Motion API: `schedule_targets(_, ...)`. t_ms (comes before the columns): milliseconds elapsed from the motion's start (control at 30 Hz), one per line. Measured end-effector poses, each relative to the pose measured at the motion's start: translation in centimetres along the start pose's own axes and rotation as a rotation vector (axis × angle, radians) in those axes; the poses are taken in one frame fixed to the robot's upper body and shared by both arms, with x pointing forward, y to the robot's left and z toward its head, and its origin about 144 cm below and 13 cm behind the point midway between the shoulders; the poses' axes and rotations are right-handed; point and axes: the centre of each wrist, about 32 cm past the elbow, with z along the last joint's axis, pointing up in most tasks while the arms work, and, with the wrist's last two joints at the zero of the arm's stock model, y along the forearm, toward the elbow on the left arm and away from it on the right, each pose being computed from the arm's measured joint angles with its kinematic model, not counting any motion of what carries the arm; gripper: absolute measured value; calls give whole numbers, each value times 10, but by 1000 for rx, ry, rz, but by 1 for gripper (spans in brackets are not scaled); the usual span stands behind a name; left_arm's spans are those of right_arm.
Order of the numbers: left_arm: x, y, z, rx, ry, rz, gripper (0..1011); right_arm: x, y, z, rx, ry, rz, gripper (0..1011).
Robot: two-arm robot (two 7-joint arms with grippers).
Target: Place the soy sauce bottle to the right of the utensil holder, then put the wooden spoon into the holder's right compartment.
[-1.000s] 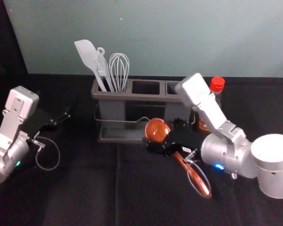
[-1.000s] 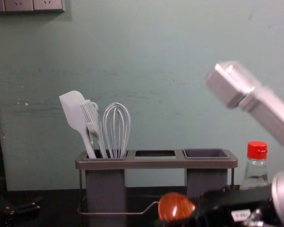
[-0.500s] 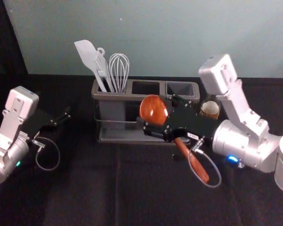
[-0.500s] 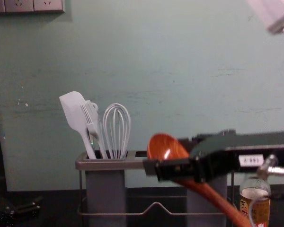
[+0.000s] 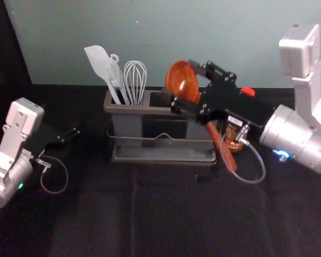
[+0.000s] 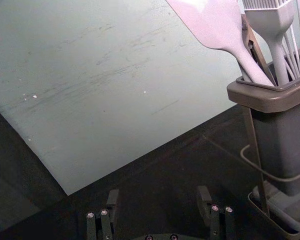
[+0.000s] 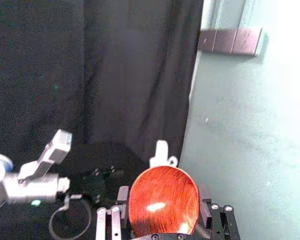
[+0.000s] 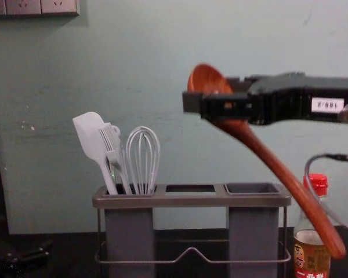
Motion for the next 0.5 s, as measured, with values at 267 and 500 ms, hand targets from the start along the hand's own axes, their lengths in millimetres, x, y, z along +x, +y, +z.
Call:
schedule_targets(267,0,0,0,0,0,0,1005,16,5,-3,94,-42,-21,838)
schedule_targets(500,0,0,0,0,0,0,1005,29,22,-18,189,-83,-76,838)
